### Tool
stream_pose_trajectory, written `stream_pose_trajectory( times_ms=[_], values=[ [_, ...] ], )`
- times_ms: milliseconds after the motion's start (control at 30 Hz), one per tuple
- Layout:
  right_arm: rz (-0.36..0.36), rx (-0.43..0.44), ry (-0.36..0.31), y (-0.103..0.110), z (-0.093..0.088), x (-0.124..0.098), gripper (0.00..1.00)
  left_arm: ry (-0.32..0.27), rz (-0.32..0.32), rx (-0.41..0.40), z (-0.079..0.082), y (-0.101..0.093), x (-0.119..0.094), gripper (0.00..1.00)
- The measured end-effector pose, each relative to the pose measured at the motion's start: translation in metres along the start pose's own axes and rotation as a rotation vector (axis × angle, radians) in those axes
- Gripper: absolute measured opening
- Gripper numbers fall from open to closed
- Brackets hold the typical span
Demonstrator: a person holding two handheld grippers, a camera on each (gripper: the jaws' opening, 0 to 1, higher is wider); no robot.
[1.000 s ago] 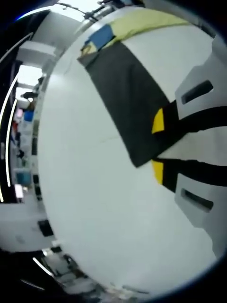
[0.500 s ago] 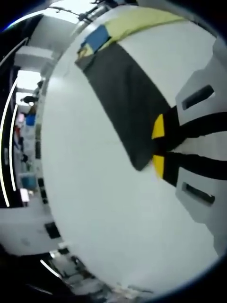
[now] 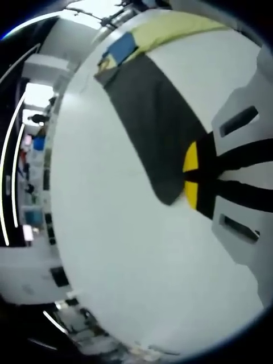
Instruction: Fold the garment on the visible template until the final outline fits inside the template.
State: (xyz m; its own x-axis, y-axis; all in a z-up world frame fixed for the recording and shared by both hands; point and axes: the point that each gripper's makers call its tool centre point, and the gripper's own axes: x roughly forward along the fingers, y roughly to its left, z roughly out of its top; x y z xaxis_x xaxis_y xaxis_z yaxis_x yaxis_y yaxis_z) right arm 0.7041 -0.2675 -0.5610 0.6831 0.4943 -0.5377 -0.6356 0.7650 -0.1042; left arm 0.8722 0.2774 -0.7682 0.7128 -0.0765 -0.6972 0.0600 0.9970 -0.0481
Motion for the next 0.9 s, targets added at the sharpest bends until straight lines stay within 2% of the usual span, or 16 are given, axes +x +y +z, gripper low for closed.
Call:
stream_pose_trajectory(
  times_ms=[367, 467, 533, 733, 900],
  values=[
    [0.010, 0.005, -0.002, 0.002, -0.004, 0.001, 0.97, -0.008, 0.006, -0.018, -0.001, 0.000, 0.001, 0.00],
    [0.012, 0.006, -0.003, 0.002, -0.005, 0.001, 0.97, -0.024, 0.000, -0.067, -0.001, 0.002, 0.001, 0.00],
    [0.013, 0.009, -0.009, 0.002, -0.005, 0.001, 0.98, -0.025, 0.002, -0.063, -0.001, 0.002, 0.002, 0.00],
    [0.027, 0.015, -0.018, -0.001, -0.004, 0.001, 1.00, -0.077, 0.011, -0.093, 0.014, 0.002, -0.003, 0.00],
    [0.037, 0.016, -0.022, -0.001, -0.004, 0.001, 1.00, -0.086, 0.003, -0.085, 0.026, 0.004, 0.000, 0.00]
  ],
)
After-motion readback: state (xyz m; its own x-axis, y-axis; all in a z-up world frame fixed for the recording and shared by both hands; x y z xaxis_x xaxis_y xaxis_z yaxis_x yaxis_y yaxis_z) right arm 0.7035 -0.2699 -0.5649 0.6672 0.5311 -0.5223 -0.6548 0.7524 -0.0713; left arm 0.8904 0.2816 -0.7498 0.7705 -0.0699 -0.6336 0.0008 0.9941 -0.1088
